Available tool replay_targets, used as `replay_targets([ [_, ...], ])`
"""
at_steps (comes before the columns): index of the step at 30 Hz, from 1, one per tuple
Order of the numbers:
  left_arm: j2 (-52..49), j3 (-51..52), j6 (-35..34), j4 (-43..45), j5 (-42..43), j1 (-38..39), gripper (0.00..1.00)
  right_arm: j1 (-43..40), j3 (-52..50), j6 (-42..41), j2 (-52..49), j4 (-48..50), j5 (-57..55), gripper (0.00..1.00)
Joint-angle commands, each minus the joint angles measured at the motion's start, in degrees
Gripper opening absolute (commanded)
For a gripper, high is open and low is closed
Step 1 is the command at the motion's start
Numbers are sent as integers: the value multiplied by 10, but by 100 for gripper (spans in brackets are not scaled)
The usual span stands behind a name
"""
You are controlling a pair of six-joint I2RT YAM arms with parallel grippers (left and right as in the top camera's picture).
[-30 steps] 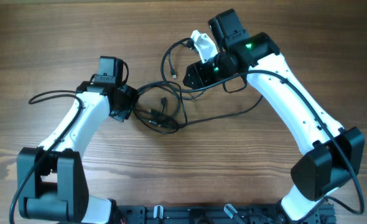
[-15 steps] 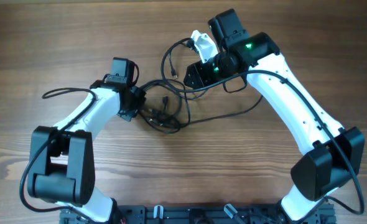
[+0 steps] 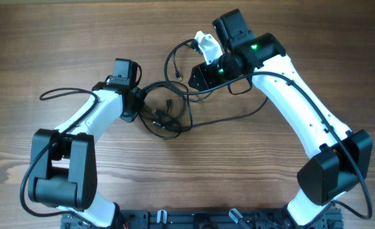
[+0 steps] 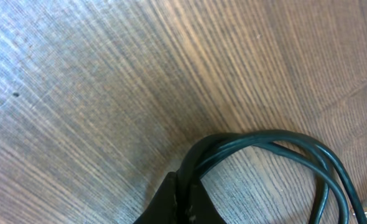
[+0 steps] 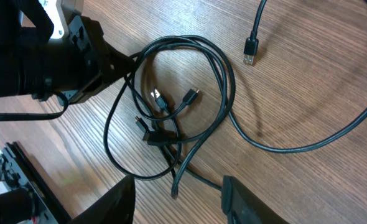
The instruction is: Untangle cables
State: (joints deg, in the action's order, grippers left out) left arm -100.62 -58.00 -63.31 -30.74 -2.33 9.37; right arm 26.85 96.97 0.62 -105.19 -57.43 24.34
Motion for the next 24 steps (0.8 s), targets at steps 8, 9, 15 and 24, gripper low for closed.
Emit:
replay_targets([
  [8, 137, -28, 253, 72, 170, -18, 4, 3, 0, 53, 34, 44, 63, 41],
  [9, 161, -28, 241, 89, 180, -18, 4, 3, 0, 52, 44, 51, 63, 41],
  [15, 278, -28, 107, 174, 180, -18, 4, 3, 0, 42, 102, 76, 69, 42],
  [24, 297, -28, -120, 177, 210, -18, 4, 43, 0, 2, 115, 96, 90, 42],
])
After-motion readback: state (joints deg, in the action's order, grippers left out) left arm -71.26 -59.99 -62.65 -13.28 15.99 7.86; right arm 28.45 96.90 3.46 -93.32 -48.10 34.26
